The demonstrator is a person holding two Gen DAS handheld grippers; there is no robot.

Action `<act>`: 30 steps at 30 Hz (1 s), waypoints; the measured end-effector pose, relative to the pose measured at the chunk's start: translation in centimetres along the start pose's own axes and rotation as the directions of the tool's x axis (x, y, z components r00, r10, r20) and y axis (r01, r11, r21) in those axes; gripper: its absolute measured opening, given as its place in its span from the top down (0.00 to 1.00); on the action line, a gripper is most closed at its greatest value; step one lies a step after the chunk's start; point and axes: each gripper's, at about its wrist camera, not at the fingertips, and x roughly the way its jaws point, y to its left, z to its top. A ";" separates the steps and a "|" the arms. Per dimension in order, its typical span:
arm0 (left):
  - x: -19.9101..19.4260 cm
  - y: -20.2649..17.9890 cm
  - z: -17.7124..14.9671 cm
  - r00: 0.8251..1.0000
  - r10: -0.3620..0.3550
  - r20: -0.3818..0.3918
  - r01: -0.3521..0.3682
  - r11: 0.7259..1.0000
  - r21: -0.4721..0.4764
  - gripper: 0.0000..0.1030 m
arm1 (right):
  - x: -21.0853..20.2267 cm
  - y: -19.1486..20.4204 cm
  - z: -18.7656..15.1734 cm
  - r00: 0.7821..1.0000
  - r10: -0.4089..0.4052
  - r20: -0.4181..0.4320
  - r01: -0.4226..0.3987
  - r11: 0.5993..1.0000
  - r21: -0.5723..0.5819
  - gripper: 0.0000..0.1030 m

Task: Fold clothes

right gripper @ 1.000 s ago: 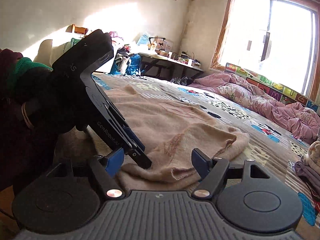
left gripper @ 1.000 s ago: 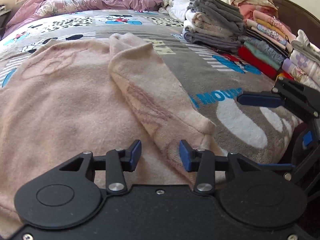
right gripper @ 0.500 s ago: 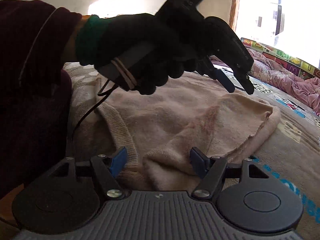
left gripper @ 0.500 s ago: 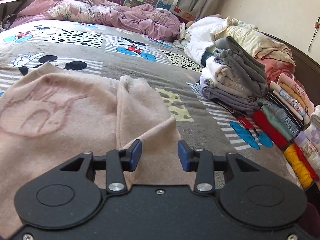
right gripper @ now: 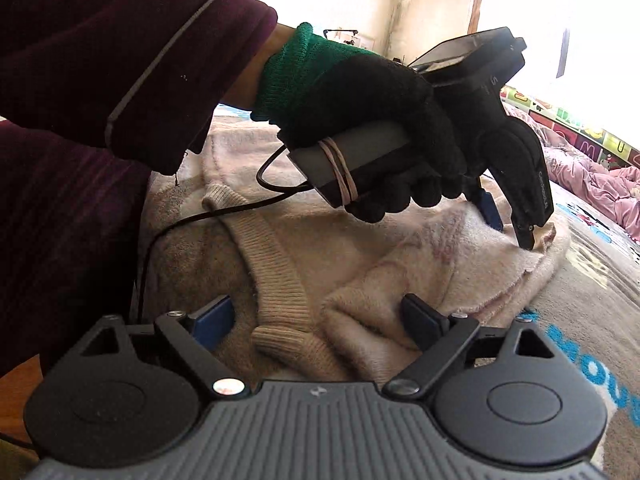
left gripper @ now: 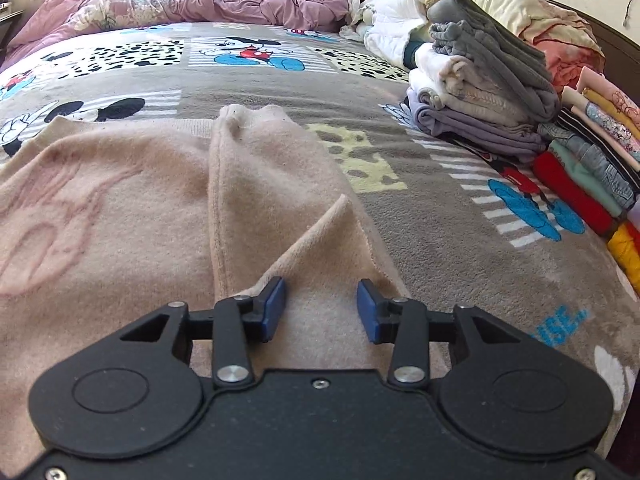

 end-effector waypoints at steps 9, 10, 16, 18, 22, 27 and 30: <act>-13.8 8.1 -5.9 0.942 0.245 0.229 -0.119 0.883 -0.453 0.54 | -4.4 -1.6 1.0 0.995 0.003 0.099 -0.024 0.978 0.205 0.24; -15.1 9.7 -6.6 0.925 0.301 0.229 -0.149 0.846 -0.512 0.54 | -4.6 -2.3 0.9 0.994 -0.003 0.109 -0.025 0.967 0.254 0.24; -23.1 19.0 -11.5 0.850 0.507 0.144 -0.188 0.546 -0.816 0.51 | -4.8 -8.1 -1.2 0.981 -0.096 0.169 -0.033 0.773 0.633 0.24; -23.6 20.4 -13.9 0.885 0.456 0.098 -0.149 0.476 -0.867 0.50 | -4.1 -10.3 -3.2 0.981 -0.110 0.163 -0.052 0.654 0.755 0.24; -23.4 21.7 -16.3 0.924 0.361 0.124 -0.034 0.401 -0.915 0.51 | -2.5 -12.8 -6.9 0.977 -0.129 0.168 -0.089 0.467 0.880 0.30; -22.3 23.6 -16.0 0.931 0.300 0.209 0.073 0.407 -0.911 0.51 | -1.9 -11.9 -6.6 0.985 -0.114 0.132 -0.050 0.543 0.838 0.28; -21.5 24.4 -15.5 0.928 0.280 0.246 0.112 0.421 -0.900 0.64 | -2.0 -11.6 -6.6 0.985 -0.115 0.128 -0.042 0.559 0.828 0.27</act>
